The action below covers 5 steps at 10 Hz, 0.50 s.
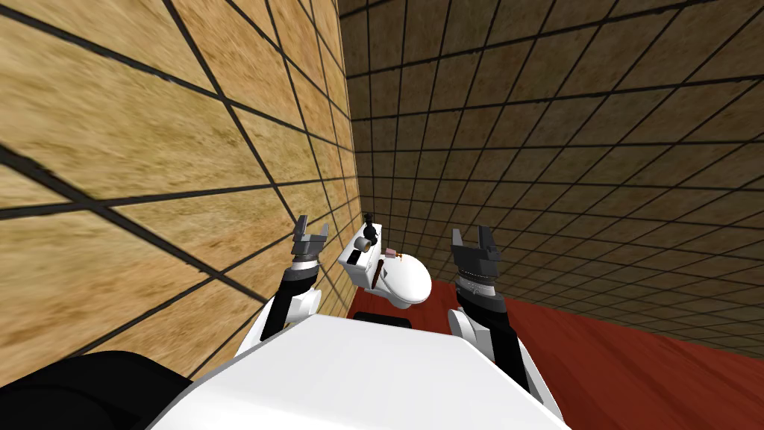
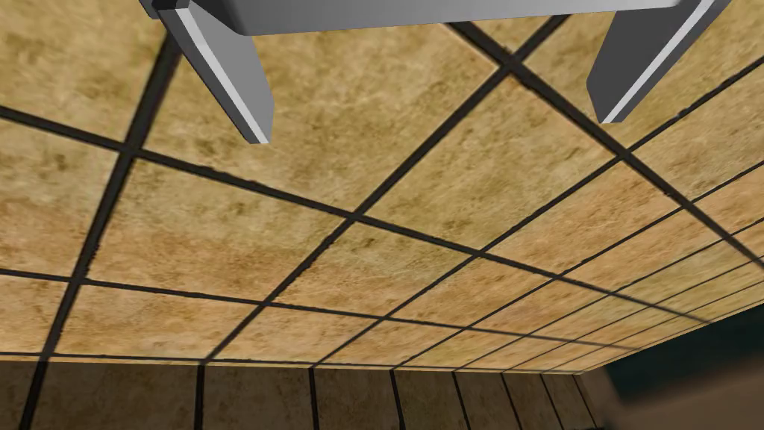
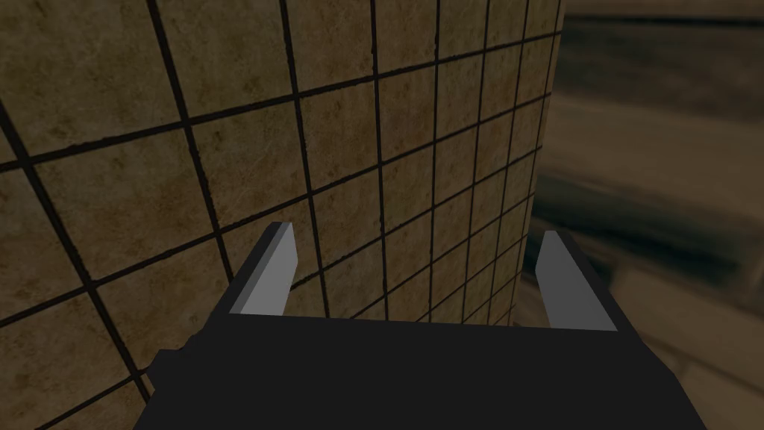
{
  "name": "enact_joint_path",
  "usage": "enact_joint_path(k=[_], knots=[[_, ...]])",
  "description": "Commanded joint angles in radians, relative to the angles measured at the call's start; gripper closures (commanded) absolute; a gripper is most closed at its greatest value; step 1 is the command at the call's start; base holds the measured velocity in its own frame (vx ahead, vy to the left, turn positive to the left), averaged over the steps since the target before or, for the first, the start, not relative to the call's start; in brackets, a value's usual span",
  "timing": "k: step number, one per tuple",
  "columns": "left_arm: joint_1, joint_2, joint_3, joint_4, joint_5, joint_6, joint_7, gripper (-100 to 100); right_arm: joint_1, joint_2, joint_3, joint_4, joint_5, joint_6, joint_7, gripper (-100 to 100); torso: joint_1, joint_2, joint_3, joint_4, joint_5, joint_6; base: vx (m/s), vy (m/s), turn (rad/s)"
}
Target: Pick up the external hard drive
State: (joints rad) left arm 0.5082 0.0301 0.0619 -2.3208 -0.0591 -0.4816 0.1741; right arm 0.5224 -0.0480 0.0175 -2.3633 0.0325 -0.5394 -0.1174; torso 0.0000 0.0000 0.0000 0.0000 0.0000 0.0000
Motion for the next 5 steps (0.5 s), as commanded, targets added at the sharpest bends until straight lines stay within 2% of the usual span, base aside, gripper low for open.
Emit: enact_joint_path(k=[1,5], knots=[[-0.004,0.025,0.0,0.032,-0.005,0.008,-0.017,-100,0.0,0.0,0.0,0.0,0.0,0.0,0.0,0,0.0,0.0,0.0,0.0,0.0,0.0,-0.031,-0.001,-0.062],[-0.013,0.067,0.001,0.106,-0.02,0.029,-0.057,-100,0.0,0.0,0.0,0.0,0.0,0.0,0.0,0,0.001,0.004,0.002,0.001,0.0,0.0,-0.053,0.006,-0.045]])
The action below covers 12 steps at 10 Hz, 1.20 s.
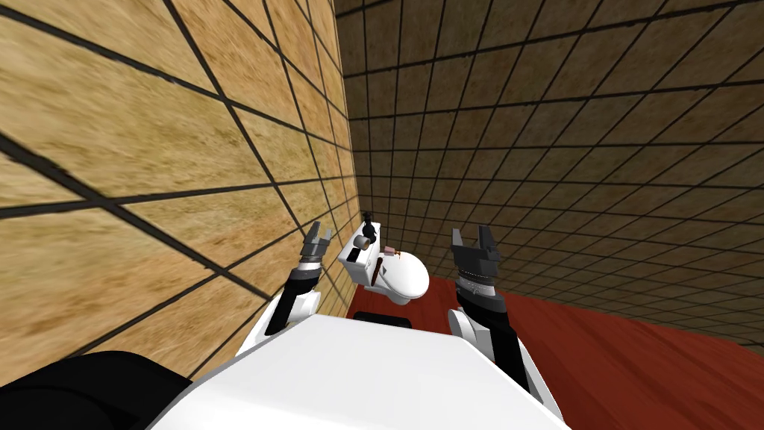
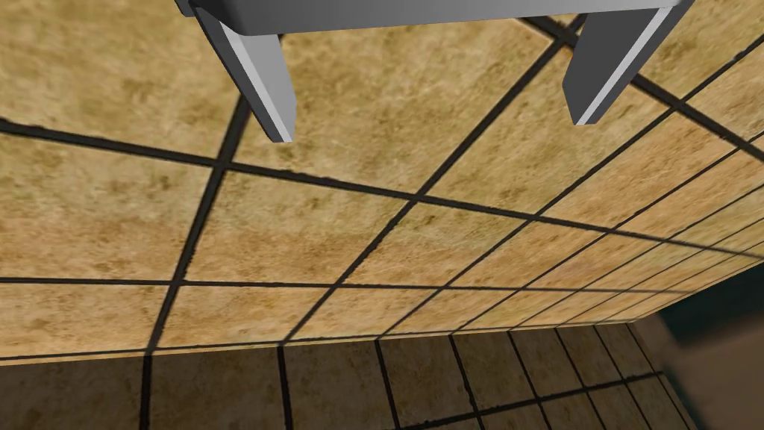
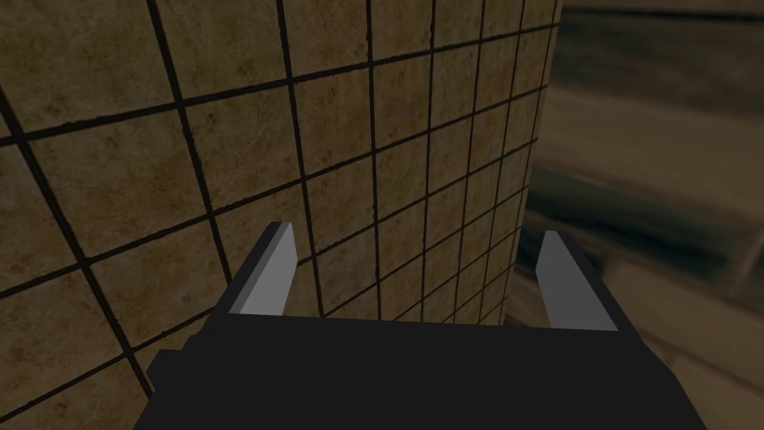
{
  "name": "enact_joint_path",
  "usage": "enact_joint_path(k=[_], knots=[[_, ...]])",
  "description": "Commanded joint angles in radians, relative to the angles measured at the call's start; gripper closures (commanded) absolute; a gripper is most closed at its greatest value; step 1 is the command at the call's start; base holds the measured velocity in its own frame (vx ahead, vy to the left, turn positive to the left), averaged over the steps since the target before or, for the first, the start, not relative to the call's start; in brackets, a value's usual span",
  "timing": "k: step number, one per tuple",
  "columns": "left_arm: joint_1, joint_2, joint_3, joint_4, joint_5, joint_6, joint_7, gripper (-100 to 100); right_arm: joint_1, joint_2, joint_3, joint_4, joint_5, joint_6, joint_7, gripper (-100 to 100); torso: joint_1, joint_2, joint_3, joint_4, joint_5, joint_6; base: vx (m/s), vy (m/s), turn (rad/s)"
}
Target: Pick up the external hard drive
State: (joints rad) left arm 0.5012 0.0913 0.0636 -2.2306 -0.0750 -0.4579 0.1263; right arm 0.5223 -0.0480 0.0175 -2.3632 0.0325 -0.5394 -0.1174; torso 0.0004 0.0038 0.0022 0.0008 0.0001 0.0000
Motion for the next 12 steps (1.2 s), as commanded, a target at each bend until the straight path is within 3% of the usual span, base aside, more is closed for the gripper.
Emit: enact_joint_path(k=[1,12], knots=[[-0.009,0.017,-0.001,0.039,-0.009,0.011,-0.021,-100,0.0,0.0,0.0,0.0,0.0,0.0,0.0,0,0.0,0.0,0.0,0.0,0.0,0.0,-0.059,0.007,-0.047],[-0.055,0.146,-0.008,0.349,-0.103,0.109,-0.17,-100,0.0,0.0,0.0,0.0,0.0,0.0,0.0,0,-0.002,-0.001,-0.001,0.0,-0.001,0.0,-0.049,-0.015,-0.052]])
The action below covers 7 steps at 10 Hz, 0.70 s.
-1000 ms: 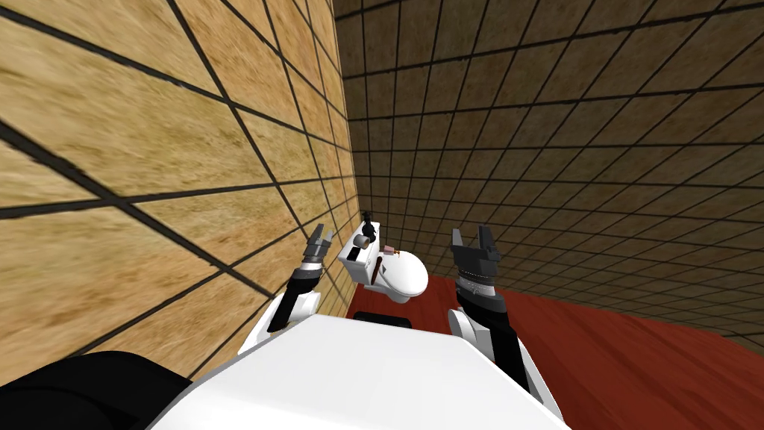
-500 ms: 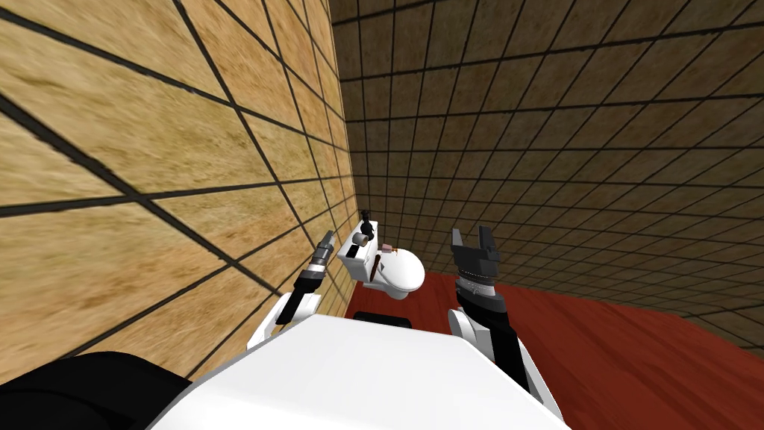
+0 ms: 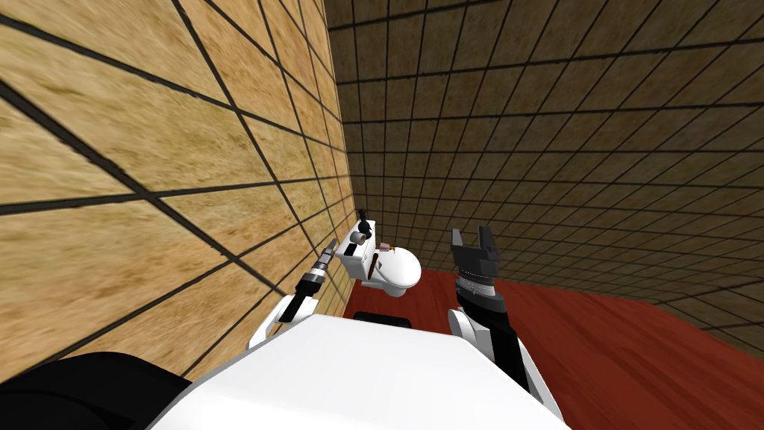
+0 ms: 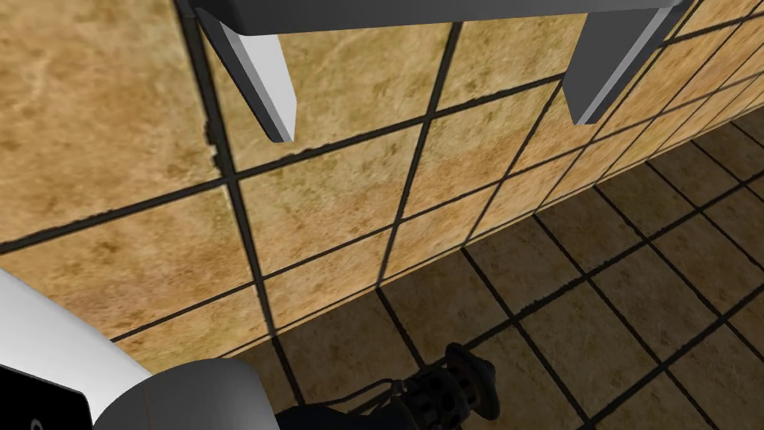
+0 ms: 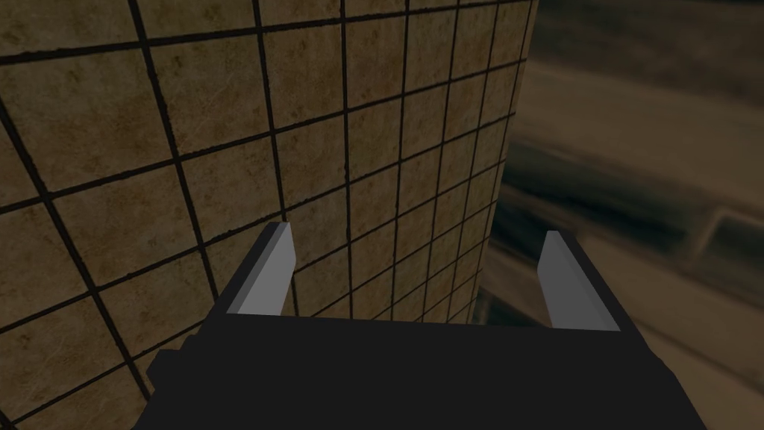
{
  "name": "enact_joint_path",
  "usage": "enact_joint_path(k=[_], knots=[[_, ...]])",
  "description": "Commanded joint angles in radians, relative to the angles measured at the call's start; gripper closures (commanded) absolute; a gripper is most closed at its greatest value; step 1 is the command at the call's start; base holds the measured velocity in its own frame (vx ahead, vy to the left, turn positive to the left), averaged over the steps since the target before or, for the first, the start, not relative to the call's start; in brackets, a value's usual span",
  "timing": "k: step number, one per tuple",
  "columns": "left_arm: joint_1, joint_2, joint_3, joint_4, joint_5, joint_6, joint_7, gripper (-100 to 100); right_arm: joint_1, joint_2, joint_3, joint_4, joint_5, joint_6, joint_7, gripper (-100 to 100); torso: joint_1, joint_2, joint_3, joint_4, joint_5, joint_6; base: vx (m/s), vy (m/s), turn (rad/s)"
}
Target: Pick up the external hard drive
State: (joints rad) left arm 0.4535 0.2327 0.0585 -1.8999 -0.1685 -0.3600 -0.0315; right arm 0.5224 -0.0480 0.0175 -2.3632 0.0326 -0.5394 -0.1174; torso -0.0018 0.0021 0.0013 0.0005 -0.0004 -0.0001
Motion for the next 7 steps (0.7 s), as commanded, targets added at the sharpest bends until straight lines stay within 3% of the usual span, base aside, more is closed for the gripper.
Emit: enact_joint_path(k=[1,2,7], knots=[[-0.012,0.018,-0.005,0.047,-0.021,0.02,-0.024,-100,0.0,0.0,0.0,0.0,0.0,0.0,0.0,0,0.0,0.0,0.0,0.0,0.0,0.0,-0.025,-0.033,-0.04],[-0.012,0.018,-0.005,0.047,-0.021,0.02,-0.024,-100,0.0,0.0,0.0,0.0,0.0,0.0,0.0,0,0.0,0.0,0.0,0.0,0.0,0.0,-0.017,-0.024,-0.011],[-0.035,0.09,-0.013,0.176,-0.081,0.069,-0.076,-100,0.0,0.0,0.0,0.0,0.0,0.0,0.0,0,0.0,-0.002,-0.001,0.0,0.0,0.0,-0.01,-0.039,-0.028]])
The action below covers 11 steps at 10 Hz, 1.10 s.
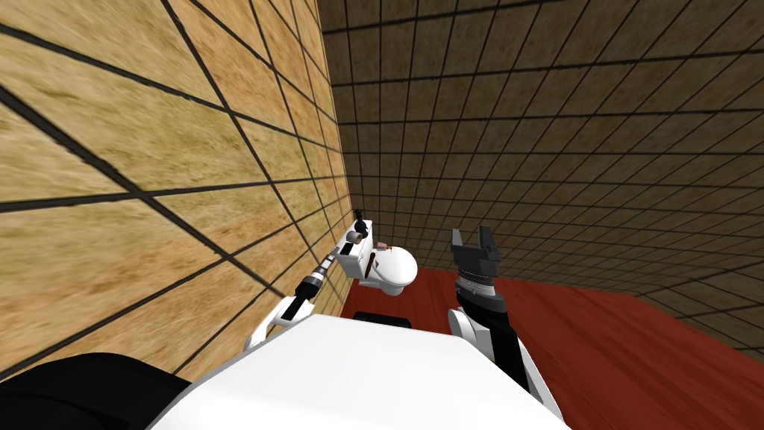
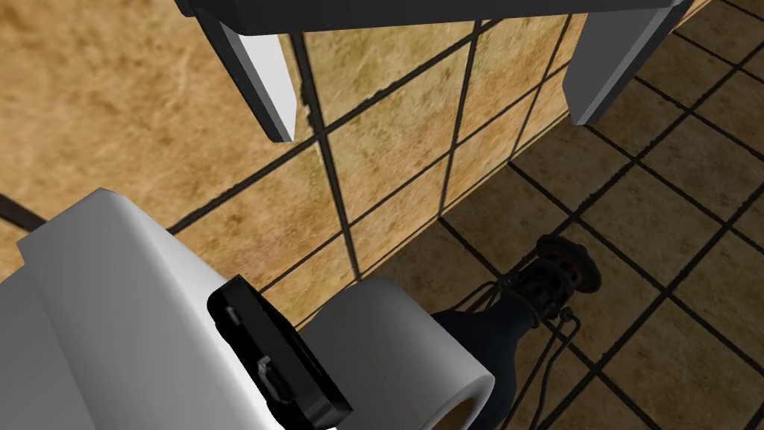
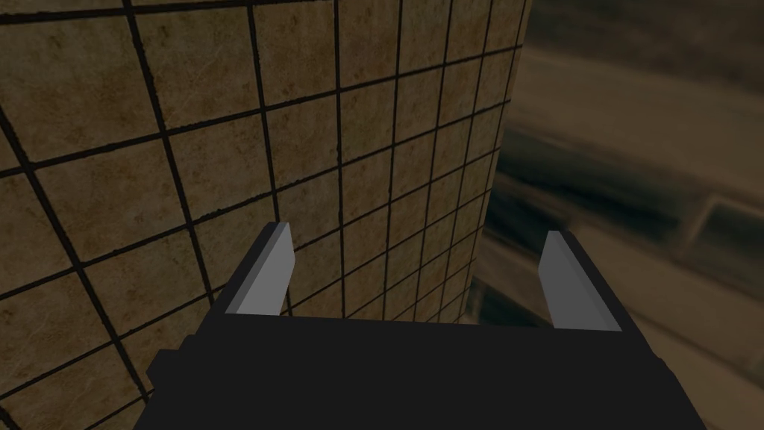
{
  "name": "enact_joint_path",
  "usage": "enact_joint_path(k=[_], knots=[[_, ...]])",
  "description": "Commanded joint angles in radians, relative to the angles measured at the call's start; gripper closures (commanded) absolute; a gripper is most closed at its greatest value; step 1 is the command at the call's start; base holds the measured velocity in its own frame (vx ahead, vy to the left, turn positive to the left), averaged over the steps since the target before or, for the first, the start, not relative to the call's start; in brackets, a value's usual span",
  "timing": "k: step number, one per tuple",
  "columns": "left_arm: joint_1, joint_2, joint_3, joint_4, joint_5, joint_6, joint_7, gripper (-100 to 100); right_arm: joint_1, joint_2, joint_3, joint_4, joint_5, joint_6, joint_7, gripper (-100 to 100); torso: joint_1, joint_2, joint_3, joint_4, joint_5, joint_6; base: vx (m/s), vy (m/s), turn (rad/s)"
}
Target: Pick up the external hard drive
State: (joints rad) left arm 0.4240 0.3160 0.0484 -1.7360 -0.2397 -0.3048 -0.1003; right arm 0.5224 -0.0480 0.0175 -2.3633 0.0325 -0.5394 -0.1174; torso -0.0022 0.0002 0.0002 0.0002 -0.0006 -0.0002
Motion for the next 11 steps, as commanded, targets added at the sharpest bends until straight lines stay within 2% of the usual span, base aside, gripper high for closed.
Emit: enact_joint_path(k=[1,8,9,11], knots=[[-0.01,0.021,-0.005,0.034,-0.021,0.022,-0.016,-100,0.0,0.0,0.0,0.0,0.0,0.0,0.0,0,0.0,0.0,0.0,0.0,0.0,0.0,0.011,-0.045,-0.018],[-0.037,0.11,-0.019,0.148,-0.1,0.076,-0.05,-100,0.0,0.0,0.0,0.0,0.0,0.0,0.0,0,-0.001,-0.002,-0.001,0.0,0.0,0.0,0.022,-0.052,-0.004],[-0.046,0.138,-0.024,0.175,-0.127,0.092,-0.054,-100,0.0,0.0,0.0,0.0,0.0,0.0,0.0,0,-0.001,-0.002,-0.001,-0.001,0.0,0.0,0.06,-0.076,0.015],[-0.056,0.17,-0.031,0.199,-0.158,0.109,-0.055,-100,0.0,0.0,0.0,0.0,0.0,0.0,0.0,0,-0.003,-0.005,-0.003,-0.001,-0.001,0.0,0.08,-0.105,0.027]])
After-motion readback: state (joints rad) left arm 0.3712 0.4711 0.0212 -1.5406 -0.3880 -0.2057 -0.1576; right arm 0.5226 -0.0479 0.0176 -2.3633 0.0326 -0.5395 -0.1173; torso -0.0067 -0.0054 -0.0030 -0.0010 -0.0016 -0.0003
